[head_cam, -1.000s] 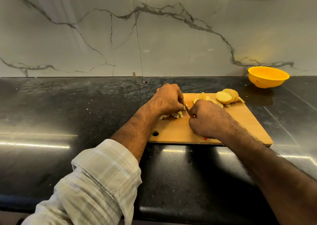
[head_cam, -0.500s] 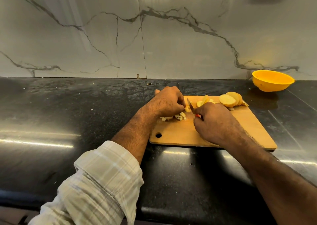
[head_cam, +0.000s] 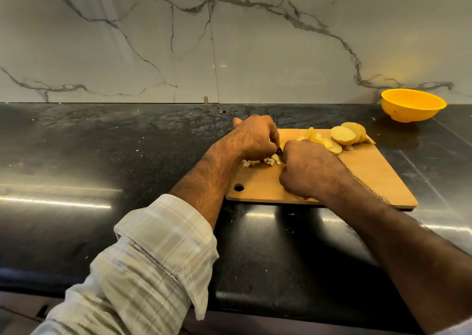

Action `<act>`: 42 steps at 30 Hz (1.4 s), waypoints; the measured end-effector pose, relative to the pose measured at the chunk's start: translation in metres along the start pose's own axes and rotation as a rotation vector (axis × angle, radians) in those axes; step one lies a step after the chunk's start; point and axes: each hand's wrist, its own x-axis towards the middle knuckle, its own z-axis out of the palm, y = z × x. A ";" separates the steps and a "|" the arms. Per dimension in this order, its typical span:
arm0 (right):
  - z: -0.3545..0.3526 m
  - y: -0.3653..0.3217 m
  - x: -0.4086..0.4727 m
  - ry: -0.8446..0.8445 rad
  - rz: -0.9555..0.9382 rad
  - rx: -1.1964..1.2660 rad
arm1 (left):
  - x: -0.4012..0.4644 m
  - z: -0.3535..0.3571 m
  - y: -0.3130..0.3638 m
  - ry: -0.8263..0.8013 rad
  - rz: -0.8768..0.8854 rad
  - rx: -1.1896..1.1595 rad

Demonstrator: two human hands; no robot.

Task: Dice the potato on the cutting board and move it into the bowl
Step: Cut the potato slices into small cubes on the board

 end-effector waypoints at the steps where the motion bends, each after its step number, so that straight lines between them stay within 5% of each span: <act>1: 0.001 0.003 0.003 0.008 0.005 0.036 | 0.000 0.000 -0.001 -0.001 -0.001 -0.004; 12: 0.001 0.038 0.001 0.110 0.088 0.196 | -0.005 -0.006 -0.028 0.256 -0.032 -0.304; 42: 0.007 0.036 0.006 0.079 0.047 0.285 | 0.001 0.004 -0.048 0.200 -0.058 -0.551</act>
